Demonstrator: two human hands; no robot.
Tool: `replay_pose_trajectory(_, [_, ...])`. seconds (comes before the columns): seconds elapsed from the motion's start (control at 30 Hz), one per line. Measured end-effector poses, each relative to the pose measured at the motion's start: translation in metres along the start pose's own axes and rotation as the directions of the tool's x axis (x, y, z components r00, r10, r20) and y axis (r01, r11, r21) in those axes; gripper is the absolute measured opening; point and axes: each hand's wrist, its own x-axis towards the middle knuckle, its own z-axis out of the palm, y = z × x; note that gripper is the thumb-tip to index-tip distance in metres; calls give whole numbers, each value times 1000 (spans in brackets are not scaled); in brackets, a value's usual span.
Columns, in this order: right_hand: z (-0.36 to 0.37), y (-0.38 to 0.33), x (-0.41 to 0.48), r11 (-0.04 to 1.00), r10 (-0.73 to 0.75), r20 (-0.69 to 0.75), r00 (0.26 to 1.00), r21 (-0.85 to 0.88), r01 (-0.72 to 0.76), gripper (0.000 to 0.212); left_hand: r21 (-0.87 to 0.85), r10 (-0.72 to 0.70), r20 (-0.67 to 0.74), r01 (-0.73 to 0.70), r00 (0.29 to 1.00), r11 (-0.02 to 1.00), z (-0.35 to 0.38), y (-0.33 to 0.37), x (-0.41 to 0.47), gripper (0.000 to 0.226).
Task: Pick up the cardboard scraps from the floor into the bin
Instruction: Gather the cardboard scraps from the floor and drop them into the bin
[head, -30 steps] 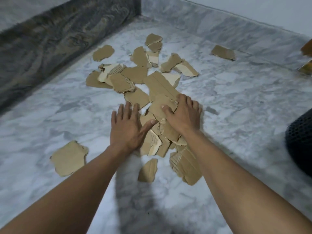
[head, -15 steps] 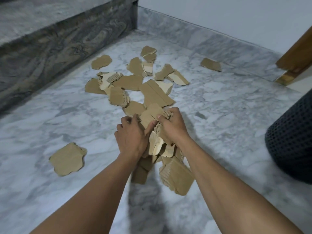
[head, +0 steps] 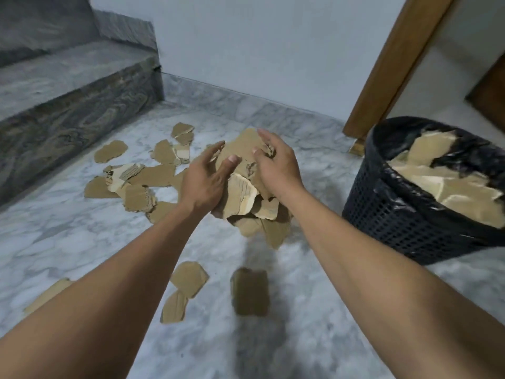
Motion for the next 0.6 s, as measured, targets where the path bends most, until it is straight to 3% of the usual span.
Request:
replay_pose_trajectory(0.17, [-104,-54,29,993,-100,-120,988,-71,92,41,-112,113,6,-112,994,987,54,100,28,98])
replay_pose_trajectory(0.3, [-198,-74,52,990,-101,-227,969,-118,76,44,-2,235,19,-235,972,972,123,186,37,59])
replay_pose_trajectory(0.37, [-243,-73,59,985,-82,-288,954,-169,34,44,20,248,59,-249,967,968,161,220,39,57])
replay_pose_trajectory(0.5, [-308,-39,60,973,46,-381,923,-194,-129,46,69,175,193,-191,966,979,234,245,43,47])
replay_pose_trajectory(0.6, [-339,-9,50,938,190,-363,912,-208,-278,42,169,20,301,-74,953,983,270,236,43,59])
